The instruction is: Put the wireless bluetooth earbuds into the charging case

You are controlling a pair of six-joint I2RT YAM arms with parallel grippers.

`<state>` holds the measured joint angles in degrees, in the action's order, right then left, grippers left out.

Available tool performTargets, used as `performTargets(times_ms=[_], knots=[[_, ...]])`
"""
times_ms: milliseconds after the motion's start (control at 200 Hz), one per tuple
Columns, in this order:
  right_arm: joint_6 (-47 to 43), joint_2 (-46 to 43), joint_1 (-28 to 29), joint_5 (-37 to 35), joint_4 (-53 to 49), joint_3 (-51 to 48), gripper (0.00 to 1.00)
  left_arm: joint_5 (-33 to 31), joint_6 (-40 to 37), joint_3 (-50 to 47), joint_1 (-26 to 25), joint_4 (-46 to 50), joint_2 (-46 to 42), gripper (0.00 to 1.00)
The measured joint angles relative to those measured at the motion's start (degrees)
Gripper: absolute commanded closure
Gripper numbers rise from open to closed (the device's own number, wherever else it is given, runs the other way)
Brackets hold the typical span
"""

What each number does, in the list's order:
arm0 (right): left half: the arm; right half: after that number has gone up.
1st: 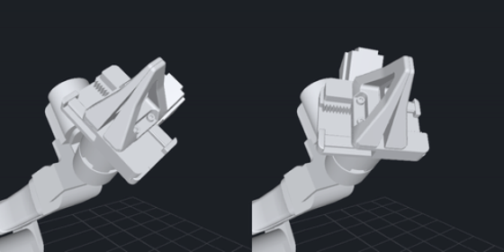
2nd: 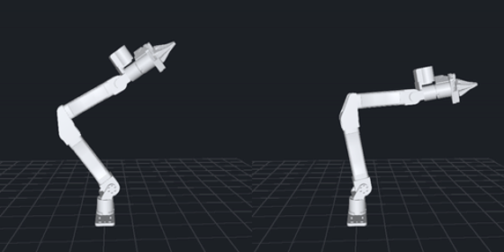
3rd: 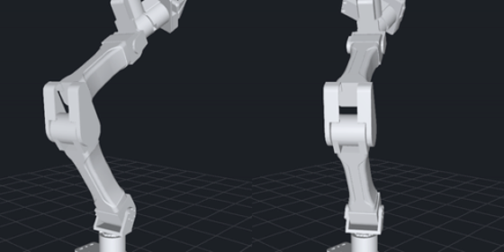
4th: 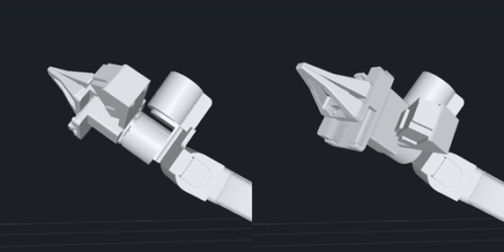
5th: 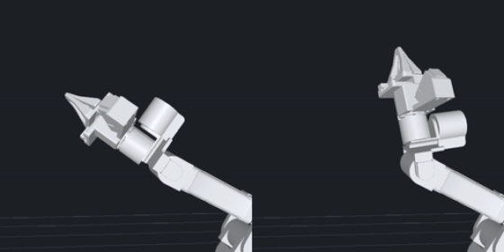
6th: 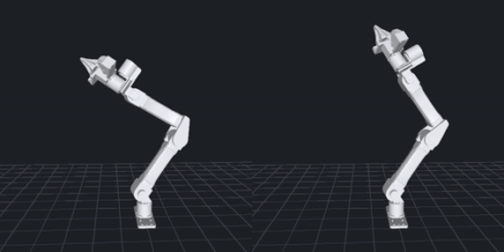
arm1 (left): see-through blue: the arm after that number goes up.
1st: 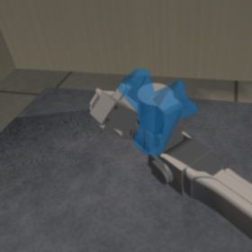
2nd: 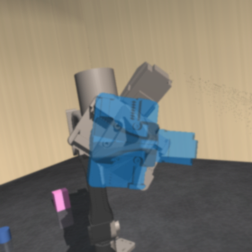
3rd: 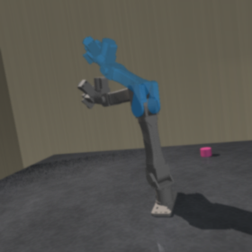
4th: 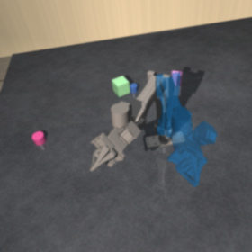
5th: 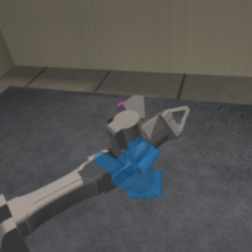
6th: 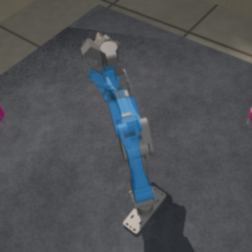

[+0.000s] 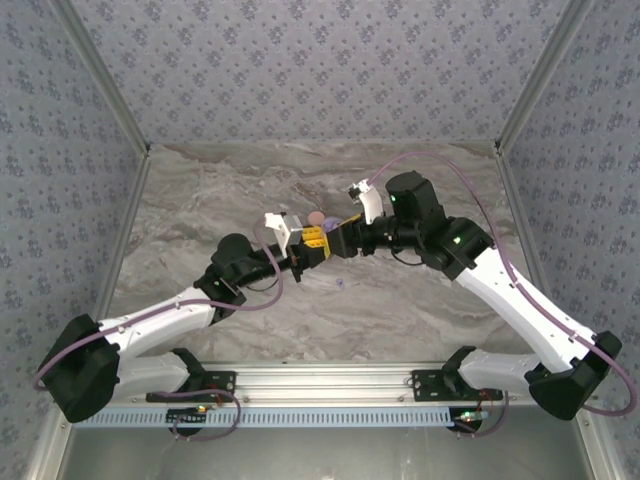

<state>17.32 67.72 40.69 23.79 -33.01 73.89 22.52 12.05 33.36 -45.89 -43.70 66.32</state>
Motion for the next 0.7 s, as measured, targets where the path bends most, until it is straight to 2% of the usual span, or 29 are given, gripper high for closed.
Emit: performTargets(times_ms=[330,505,700], knots=[[-0.2,1.3,0.4,0.0,0.0,1.2,0.39,0.0,0.0,0.0,0.0,0.0,0.0,1.00],[-0.7,1.4,0.6,-0.2,-0.5,1.6,0.31,0.0,0.0,0.0,0.0,0.0,0.0,1.00],[-1.8,1.3,0.7,-4.0,-3.3,2.7,0.20,0.0,0.0,0.0,0.0,0.0,0.0,1.00]])
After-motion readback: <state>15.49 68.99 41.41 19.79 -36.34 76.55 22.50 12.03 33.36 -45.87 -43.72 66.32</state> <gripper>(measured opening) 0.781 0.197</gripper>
